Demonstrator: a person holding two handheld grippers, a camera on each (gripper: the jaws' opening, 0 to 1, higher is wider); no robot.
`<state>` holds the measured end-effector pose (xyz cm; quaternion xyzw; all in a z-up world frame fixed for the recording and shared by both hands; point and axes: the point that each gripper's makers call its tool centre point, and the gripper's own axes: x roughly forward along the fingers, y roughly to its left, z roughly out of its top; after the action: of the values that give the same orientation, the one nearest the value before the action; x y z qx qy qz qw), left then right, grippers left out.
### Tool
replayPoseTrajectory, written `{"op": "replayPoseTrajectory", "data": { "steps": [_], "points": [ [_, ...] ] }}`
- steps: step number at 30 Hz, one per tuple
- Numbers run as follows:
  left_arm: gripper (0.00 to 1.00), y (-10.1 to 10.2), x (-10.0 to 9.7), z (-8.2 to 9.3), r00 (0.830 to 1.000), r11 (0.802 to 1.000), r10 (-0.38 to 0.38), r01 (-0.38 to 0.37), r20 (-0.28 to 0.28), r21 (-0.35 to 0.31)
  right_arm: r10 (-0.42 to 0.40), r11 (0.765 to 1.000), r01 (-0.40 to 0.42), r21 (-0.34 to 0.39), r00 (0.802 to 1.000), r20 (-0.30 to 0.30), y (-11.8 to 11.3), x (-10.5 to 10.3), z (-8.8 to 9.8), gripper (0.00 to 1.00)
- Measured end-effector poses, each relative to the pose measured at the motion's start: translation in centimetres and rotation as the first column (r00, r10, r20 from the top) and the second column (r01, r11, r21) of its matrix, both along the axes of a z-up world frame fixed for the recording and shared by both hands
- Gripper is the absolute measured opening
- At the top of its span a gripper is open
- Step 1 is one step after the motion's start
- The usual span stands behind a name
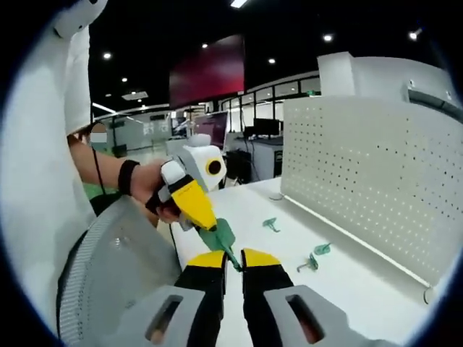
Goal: Insert the hook assembly into the mounting plate slot until the hook locks in place.
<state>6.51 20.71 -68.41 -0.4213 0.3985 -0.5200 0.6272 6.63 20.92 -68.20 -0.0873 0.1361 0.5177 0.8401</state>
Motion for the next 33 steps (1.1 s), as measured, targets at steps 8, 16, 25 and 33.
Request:
{"op": "replayPoseTrajectory", "data": {
  "steps": [8,16,25,33],
  "points": [
    [0.31,0.0,0.7,0.5,0.999,0.999,0.038,-0.037,0.032,-0.028,-0.012,1.0,0.012,0.018,1.0,-0.003,0.2,0.0,0.2,0.02],
    [0.31,0.1,1.8,0.5,0.977,0.995,0.098,-0.1,0.187,0.0,-0.043,0.999,0.044,0.006,0.998,-0.035,-0.1,0.2,0.0,0.01],
    [0.32,0.1,1.6,0.9,0.961,0.994,0.097,-0.105,0.258,0.015,-0.128,0.991,0.13,0.042,0.99,-0.057,-1.0,1.3,0.8,0.01],
    [0.49,0.7,1.8,0.9,0.882,0.984,0.102,-0.156,0.461,0.08,-0.228,0.97,0.235,0.063,0.968,-0.107,-2.2,2.7,1.2,0.01]
  ]
}}
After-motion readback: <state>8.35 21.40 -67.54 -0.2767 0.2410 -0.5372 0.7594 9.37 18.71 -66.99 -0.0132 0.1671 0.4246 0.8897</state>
